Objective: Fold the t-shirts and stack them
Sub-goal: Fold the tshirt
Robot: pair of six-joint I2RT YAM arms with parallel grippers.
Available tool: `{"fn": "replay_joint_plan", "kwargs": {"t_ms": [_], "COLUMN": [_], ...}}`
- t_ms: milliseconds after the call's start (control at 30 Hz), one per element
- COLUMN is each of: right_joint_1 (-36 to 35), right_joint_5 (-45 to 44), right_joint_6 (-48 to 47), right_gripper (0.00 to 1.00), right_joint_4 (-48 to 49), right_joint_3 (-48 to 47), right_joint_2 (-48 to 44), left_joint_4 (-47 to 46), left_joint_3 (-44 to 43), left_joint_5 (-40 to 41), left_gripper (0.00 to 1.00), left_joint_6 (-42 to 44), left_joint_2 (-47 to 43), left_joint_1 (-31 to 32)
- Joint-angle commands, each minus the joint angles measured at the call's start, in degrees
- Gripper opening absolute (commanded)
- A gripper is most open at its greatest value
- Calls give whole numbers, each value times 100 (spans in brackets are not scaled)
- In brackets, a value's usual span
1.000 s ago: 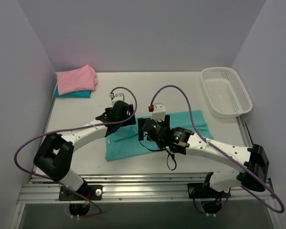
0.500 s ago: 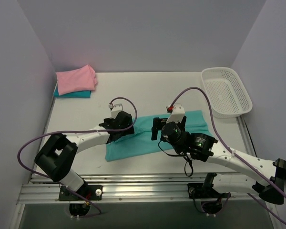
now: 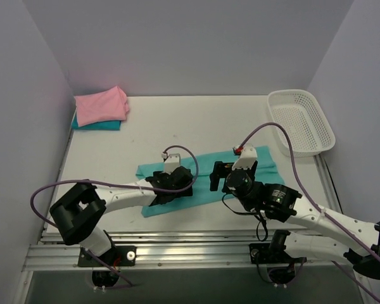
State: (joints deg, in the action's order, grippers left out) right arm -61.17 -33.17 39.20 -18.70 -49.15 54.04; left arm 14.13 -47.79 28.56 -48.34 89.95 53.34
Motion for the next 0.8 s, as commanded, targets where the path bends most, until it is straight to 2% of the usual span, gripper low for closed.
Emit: {"fn": "replay_joint_plan", "kwargs": {"t_ms": [0, 133, 267, 467, 600, 767], "right_joint_1": [-9, -9, -18, -27, -44, -53], "right_joint_5": [-304, -401, -419, -383, -375, -375], "right_joint_6": [123, 158, 167, 184, 149, 114], "right_gripper": [82, 82, 82, 82, 82, 82], "right_joint_4": [-169, -301, -292, -301, -205, -90], "right_joint_3": [63, 151, 239, 212, 221, 230], "right_joint_2": [-271, -517, -693, -658, -649, -500], "left_joint_4": [397, 633, 1135, 1803, 2058, 2067], "left_joint_3": [15, 68, -63, -476, -836, -750], "left_joint_5": [185, 247, 545, 1257, 1565, 2004], "left_gripper": [100, 100, 94, 94, 94, 97], "left_joint_6": [-579, -1001, -1266, -1038, -573, -282], "left_joint_2": [-197, -145, -469, -1514, -2173, -2570], "left_joint_1": [404, 1202, 1512, 1556, 1556, 1469]}}
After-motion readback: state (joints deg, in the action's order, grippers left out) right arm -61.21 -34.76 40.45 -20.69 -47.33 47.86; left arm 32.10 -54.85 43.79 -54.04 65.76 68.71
